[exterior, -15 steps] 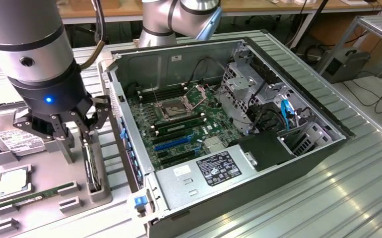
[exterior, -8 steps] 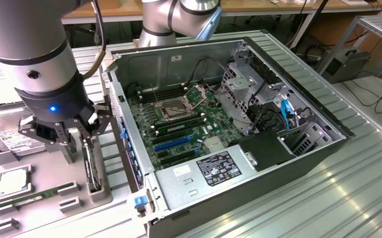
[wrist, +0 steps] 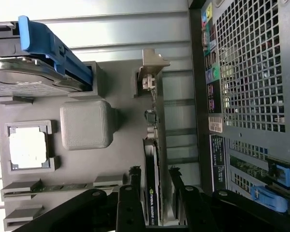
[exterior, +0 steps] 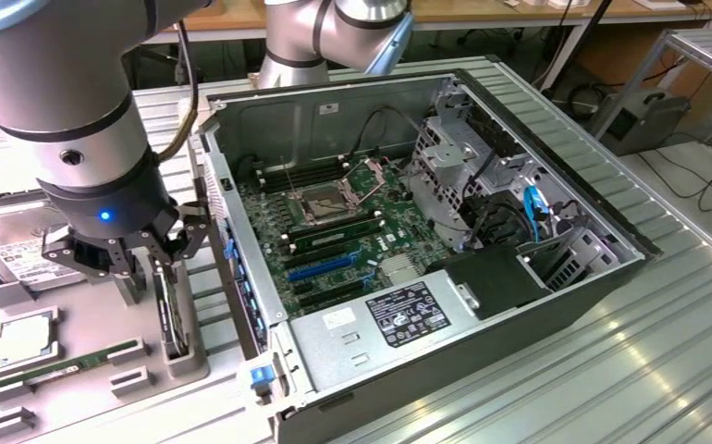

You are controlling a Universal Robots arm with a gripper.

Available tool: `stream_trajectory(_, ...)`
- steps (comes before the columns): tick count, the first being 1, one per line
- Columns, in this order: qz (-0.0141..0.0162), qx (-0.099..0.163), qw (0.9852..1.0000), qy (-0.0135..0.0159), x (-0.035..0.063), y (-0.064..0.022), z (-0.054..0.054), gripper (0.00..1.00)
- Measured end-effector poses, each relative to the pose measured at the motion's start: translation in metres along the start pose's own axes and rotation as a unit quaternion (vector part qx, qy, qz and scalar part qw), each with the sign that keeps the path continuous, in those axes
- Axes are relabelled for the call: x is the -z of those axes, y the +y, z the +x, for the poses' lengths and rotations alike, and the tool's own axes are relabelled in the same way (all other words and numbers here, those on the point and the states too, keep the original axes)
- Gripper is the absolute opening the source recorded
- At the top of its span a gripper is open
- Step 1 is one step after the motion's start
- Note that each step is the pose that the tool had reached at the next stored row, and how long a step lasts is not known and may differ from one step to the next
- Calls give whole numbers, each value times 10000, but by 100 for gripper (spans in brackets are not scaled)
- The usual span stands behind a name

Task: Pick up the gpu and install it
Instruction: 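Pick up the gpu and move the gpu toward the slot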

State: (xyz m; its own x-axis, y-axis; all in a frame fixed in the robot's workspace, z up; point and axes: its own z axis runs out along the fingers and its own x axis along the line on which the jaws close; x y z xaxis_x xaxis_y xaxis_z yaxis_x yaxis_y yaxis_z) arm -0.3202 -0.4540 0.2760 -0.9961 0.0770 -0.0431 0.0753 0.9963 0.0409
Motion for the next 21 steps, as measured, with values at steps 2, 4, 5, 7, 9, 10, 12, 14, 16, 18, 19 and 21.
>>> stream_trajectory(2,0,0,10000,0,-29,3,1,36)
stream_trajectory(4,0,0,10000,-1,-56,6,3,36)
stream_trajectory(5,-1,0,10000,-2,-71,8,4,36)
stream_trajectory(7,-1,0,10000,-2,-99,11,6,36)
stream_trajectory(9,0,0,10000,-1,-132,14,7,36)
stream_trajectory(10,0,0,10000,-1,-150,15,8,36)
stream_trajectory(12,-2,0,10000,-2,-212,22,12,36)
stream_trajectory(14,-7,-1,10000,-1,-241,30,14,36)
stream_trajectory(16,-18,-1,10000,-1,-264,39,14,36)
stream_trajectory(18,-33,-1,10000,1,-280,41,16,36)
stream_trajectory(19,-40,-3,10000,2,-287,41,17,36)
stream_trajectory(21,-42,-4,10000,2,-300,42,17,36)
